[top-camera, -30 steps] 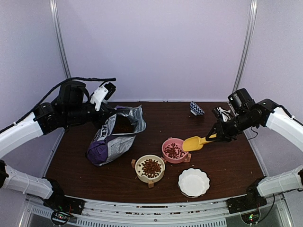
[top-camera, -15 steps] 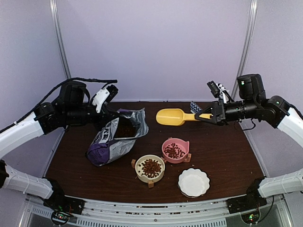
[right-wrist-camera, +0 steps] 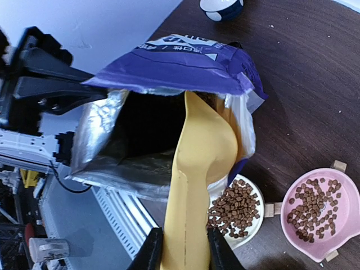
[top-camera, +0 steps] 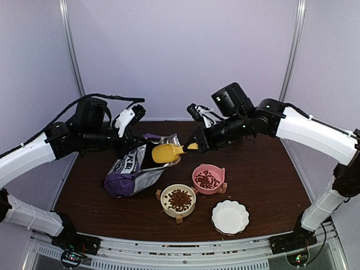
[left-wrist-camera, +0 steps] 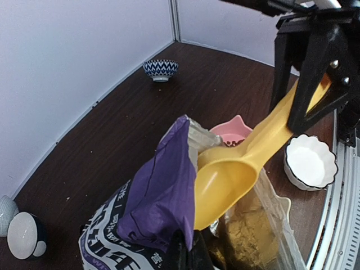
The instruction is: Serve the pet food
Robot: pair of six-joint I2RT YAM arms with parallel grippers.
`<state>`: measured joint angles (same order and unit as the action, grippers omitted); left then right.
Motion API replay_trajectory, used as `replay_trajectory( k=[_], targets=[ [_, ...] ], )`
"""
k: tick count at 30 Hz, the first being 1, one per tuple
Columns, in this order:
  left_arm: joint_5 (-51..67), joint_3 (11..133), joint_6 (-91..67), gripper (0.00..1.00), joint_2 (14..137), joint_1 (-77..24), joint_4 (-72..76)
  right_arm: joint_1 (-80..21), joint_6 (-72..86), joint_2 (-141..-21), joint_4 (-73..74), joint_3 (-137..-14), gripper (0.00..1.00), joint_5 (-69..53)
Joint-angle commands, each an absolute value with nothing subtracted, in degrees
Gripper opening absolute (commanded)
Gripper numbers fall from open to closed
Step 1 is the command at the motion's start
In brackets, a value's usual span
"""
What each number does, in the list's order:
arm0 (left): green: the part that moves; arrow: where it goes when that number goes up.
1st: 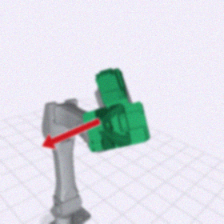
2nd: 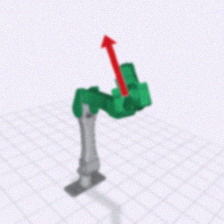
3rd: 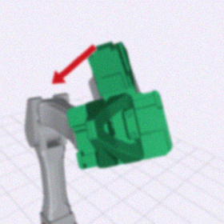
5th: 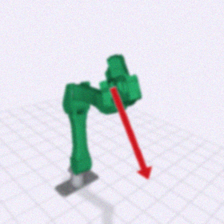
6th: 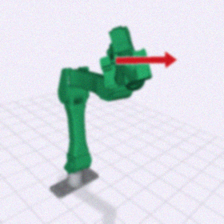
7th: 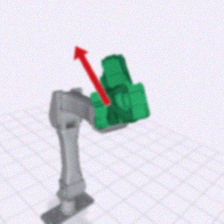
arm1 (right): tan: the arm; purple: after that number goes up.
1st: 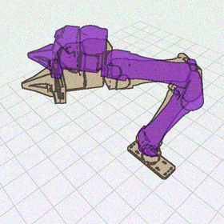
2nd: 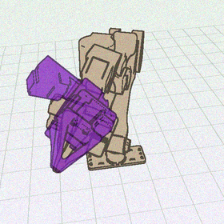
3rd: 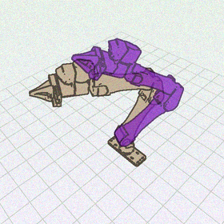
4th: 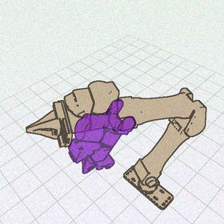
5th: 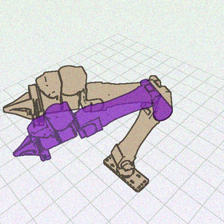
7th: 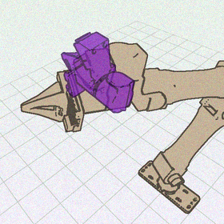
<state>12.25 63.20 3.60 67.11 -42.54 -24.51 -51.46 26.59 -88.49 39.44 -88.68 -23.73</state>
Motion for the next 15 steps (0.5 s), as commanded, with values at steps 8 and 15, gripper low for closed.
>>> replay_trajectory(
  k=[8, 15],
  targets=[
    [13.45, 63.50, 4.01, 0.00, 67.85, -43.36, -23.29, -59.12, 30.68, -112.99, 43.02, -104.09, 0.04, -9.43],
    [13.77, 63.57, 3.71, 0.00, 68.40, -43.55, -23.19, -59.34, 35.70, -114.94, 28.52, -101.62, 0.05, -27.47]
  ],
)
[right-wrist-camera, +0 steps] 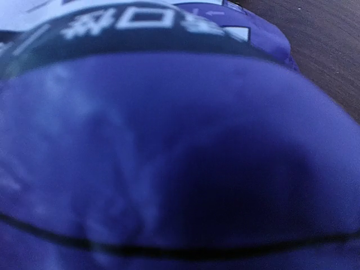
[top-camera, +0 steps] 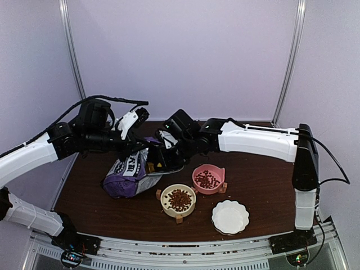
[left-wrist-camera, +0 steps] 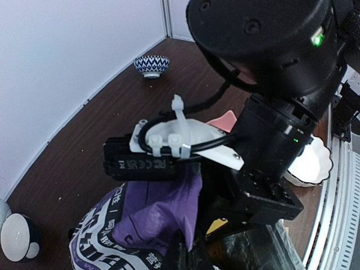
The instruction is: Serve the pet food
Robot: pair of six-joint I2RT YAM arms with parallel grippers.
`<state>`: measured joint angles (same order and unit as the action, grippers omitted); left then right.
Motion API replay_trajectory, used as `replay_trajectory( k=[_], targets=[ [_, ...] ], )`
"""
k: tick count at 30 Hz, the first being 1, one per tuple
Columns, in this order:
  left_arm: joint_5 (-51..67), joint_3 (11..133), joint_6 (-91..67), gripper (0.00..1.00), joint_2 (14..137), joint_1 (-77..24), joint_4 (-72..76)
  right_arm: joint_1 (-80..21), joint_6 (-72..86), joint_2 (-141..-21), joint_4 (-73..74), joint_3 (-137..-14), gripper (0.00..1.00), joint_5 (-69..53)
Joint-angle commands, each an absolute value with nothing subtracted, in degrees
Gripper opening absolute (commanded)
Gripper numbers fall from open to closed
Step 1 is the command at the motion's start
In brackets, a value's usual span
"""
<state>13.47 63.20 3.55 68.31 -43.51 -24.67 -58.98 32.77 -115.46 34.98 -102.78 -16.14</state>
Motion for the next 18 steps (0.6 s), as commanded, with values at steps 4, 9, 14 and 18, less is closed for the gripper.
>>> replay_trajectory(
  k=[4, 9, 14, 18],
  targets=[
    [12.05, 63.55, 3.53, 0.00, 68.09, -43.55, -23.16, -58.90, 36.21, -113.39, 24.68, -99.53, 0.05, -37.57],
    [7.80, 62.56, 3.17, 0.00, 66.78, -43.51, -22.05, -58.15, 39.70, -109.51, 17.42, -94.32, 0.05, -47.09],
    [4.23, 61.96, 2.73, 0.00, 65.56, -43.51, -21.28, -56.41, 46.41, -104.06, 7.99, -87.01, 0.05, -52.59],
    [1.88, 61.72, 2.57, 0.00, 64.90, -43.51, -21.03, -53.68, 53.80, -98.52, -3.35, -79.43, 0.05, -54.27]
  ],
)
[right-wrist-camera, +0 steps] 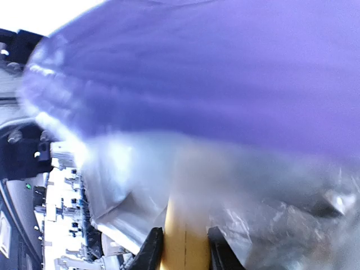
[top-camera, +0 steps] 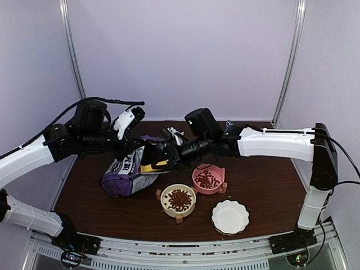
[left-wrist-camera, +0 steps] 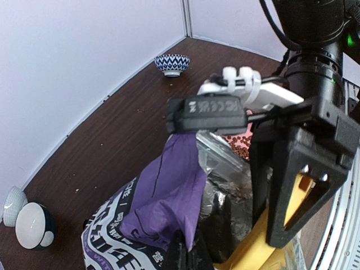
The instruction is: Serve the pet food
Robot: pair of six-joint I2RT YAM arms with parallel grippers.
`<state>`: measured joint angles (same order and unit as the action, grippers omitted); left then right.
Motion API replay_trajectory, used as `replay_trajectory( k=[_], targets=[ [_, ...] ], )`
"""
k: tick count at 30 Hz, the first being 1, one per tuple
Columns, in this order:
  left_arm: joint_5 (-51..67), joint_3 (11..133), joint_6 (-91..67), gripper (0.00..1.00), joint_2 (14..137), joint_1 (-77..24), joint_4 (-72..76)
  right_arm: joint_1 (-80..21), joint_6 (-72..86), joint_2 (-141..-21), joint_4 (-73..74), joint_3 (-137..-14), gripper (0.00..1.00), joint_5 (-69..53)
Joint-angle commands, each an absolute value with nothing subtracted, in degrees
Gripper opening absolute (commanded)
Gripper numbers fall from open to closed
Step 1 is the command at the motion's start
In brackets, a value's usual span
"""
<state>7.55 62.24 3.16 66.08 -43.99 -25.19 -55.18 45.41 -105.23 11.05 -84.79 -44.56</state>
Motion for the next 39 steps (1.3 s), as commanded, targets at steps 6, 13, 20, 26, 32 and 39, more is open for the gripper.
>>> replay_trajectory(
  k=[6, 13, 20, 26, 32, 39],
  targets=[
    [0.94, 61.31, 2.55, 0.00, 64.24, -43.51, -20.66, -49.44, 61.43, -91.54, -14.35, -68.61, 0.05, -53.34],
    [-0.79, 60.99, 2.55, 0.00, 63.35, -43.53, -20.31, -44.60, 69.66, -86.46, -26.40, -57.22, 0.05, -52.56],
    [-3.03, 60.51, 2.53, 0.00, 62.29, -43.55, -19.83, -42.12, 70.80, -82.08, -27.10, -52.46, 0.05, -52.65],
    [-5.06, 60.51, 2.36, 0.00, 62.03, -43.55, -19.78, -40.72, 70.93, -78.26, -26.81, -49.76, 0.05, -52.29],
    [-6.32, 60.47, 2.11, 0.00, 62.02, -43.51, -19.91, -40.62, 71.99, -76.59, -28.77, -48.75, 0.05, -53.83],
    [-9.37, 60.79, 1.85, 0.00, 62.10, -43.44, -20.39, -40.23, 73.21, -71.43, -26.94, -47.33, 0.05, -54.47]
  ],
)
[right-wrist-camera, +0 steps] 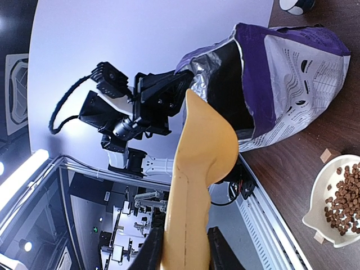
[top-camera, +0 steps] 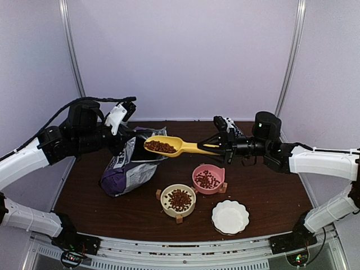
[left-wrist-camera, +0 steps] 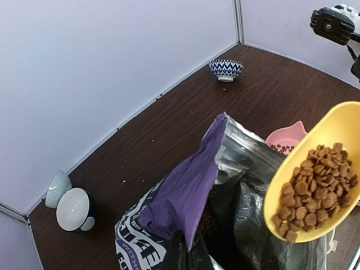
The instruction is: Serve the pet food
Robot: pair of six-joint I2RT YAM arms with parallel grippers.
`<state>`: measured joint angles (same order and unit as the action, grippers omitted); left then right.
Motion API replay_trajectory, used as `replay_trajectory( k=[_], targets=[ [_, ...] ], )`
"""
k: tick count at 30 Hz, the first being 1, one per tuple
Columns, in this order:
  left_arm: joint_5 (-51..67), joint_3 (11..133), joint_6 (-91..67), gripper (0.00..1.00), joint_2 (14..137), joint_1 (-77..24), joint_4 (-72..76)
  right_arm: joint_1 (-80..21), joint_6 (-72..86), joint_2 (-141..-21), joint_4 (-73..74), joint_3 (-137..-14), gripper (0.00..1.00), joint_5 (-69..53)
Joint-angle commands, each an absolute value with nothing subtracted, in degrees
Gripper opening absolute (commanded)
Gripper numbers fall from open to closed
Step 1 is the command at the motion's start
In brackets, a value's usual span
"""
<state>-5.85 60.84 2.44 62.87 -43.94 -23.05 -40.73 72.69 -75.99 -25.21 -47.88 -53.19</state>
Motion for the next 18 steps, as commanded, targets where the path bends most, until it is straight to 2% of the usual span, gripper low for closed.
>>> replay_trajectory(
  k=[1, 18],
  targets=[
    [-9.48, 60.75, 1.91, 0.00, 62.06, -43.42, -20.44, -40.18, 72.95, -70.43, -26.00, -46.99, 0.05, -54.30],
    [-9.83, 60.68, 2.11, 0.00, 61.88, -43.50, -20.39, -37.34, 70.56, -56.07, -19.69, -33.59, 0.05, -50.81]
  ],
)
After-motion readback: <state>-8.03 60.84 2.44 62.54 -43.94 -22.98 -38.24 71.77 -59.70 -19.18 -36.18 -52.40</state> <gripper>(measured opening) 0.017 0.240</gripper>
